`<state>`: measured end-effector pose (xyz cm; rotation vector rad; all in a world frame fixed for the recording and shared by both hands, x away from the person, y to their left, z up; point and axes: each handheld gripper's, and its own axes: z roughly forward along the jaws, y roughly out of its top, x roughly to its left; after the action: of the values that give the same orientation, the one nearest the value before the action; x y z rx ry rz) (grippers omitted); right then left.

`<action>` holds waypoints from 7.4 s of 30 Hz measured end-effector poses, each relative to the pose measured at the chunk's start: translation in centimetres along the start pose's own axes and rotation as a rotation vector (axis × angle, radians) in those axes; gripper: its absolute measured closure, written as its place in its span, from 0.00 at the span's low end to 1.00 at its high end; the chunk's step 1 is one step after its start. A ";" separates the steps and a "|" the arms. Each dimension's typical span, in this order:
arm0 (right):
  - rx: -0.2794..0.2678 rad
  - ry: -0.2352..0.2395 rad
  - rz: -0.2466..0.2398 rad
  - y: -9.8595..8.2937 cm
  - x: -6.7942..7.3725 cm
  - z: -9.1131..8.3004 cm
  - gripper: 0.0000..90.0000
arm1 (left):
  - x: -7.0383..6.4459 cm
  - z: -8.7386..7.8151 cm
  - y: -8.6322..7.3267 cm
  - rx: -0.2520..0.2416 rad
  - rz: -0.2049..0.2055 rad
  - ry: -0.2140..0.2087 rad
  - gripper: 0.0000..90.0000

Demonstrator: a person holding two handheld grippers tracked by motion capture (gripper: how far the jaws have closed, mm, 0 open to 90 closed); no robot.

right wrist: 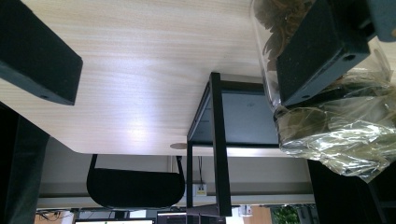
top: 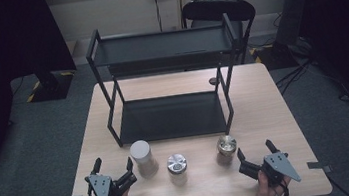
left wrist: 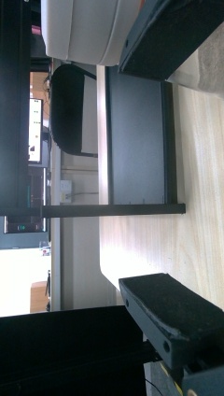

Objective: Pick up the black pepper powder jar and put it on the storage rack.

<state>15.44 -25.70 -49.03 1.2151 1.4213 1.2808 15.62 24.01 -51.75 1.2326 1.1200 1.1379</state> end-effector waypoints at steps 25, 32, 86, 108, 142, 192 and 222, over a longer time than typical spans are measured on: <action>-0.018 -0.002 0.016 -0.3 -0.1 -0.2 0.00 | 0.4 0.1 0.2 0.011 -0.005 -0.019 0.00; -0.019 -0.005 0.012 -0.3 0.0 -0.2 0.00 | 0.4 0.1 0.3 0.012 -0.017 -0.022 0.00; -0.030 -0.005 0.016 -0.5 0.0 -0.3 0.00 | 0.3 -1.1 4.9 -0.037 -0.045 -0.151 0.00; -0.029 -0.009 0.017 -0.5 0.0 -0.3 0.00 | -0.2 0.4 6.3 -0.009 0.028 -0.274 0.02; -0.035 -0.004 0.013 -0.6 0.0 -0.3 0.00 | -0.1 3.2 5.2 0.136 0.050 -0.334 0.23; -0.041 -0.001 0.014 -0.7 -0.1 -0.4 0.00 | -0.2 3.6 7.6 0.161 0.062 -0.343 0.38; -0.042 -0.001 0.015 -0.8 -0.1 -0.4 0.00 | -0.5 5.6 10.6 0.193 0.070 -0.301 0.38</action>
<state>15.00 -25.86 -49.74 1.1998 1.3803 1.3138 20.94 23.00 -40.98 1.5468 0.9798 0.8727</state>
